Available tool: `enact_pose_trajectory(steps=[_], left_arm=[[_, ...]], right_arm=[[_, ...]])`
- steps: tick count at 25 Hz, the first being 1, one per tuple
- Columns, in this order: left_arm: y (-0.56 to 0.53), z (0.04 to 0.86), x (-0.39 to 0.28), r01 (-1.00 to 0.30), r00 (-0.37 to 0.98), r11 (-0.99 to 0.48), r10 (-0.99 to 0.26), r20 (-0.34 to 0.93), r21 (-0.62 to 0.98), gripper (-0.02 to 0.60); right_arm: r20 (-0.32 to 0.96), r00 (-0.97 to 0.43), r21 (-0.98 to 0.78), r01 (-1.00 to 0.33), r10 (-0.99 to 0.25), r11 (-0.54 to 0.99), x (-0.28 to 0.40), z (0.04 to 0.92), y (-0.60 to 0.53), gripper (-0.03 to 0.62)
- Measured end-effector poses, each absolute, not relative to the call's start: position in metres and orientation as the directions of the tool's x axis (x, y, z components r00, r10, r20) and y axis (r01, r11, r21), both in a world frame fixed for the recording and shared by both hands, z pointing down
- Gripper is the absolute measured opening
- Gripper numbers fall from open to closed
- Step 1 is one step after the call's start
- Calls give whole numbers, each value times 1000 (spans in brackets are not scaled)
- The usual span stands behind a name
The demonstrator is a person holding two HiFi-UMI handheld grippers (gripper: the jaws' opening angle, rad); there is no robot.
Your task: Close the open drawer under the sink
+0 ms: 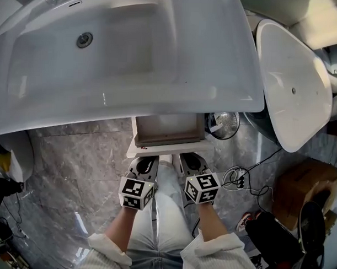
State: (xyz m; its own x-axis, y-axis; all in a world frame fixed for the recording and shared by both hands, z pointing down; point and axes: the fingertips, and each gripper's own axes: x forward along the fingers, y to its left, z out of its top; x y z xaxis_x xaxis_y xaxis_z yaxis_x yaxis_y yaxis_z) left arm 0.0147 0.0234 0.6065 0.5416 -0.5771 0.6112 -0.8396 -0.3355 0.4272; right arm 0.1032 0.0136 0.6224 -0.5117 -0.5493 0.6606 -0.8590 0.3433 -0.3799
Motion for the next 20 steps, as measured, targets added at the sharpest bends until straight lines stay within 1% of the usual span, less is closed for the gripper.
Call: enact_pose_trajectory(steps=[5, 11, 20], left_arm=[[26, 614, 14, -835, 550, -363, -561, 618, 414, 17], [19, 602, 15, -833, 551, -336, -572, 608, 439, 17], [16, 598, 12, -829, 559, -361, -570, 603, 427, 15]], right_arm=[[655, -511, -386, -860, -557, 335, 101, 619, 6, 14], [660, -481, -351, -877, -577, 329, 101, 615, 4, 14], [658, -458, -317, -889, -598, 331, 99, 610, 2, 14]])
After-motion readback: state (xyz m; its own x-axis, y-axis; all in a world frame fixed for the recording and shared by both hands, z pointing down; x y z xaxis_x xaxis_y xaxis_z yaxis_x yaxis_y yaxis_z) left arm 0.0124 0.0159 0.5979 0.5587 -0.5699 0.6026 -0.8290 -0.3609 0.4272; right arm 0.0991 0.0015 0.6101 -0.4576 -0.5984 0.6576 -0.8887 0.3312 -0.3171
